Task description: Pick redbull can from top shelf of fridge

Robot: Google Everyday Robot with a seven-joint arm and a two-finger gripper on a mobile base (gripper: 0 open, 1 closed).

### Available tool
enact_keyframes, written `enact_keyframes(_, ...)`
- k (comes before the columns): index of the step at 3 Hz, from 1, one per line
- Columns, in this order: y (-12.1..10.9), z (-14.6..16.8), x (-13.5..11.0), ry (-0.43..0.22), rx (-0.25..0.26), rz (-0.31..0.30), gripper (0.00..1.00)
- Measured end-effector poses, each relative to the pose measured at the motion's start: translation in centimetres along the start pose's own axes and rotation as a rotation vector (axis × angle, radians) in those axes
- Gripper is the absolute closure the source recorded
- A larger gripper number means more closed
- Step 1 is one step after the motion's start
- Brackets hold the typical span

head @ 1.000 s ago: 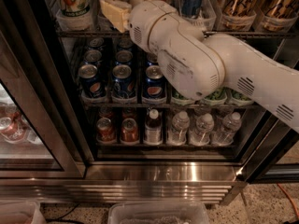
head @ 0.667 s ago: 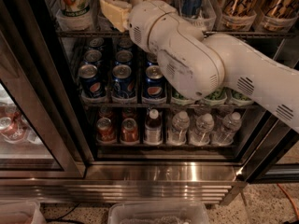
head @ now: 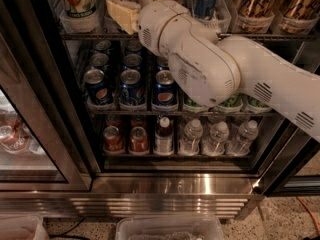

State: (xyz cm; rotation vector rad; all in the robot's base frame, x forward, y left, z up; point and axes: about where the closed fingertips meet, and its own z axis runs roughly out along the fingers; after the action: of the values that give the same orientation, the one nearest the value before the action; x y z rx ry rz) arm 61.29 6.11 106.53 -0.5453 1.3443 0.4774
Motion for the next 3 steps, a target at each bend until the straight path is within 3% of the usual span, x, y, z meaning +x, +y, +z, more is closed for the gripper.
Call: enact_keyframes(3,2.3,1.4,-0.7,0.007,-0.07,-0.063,1.0)
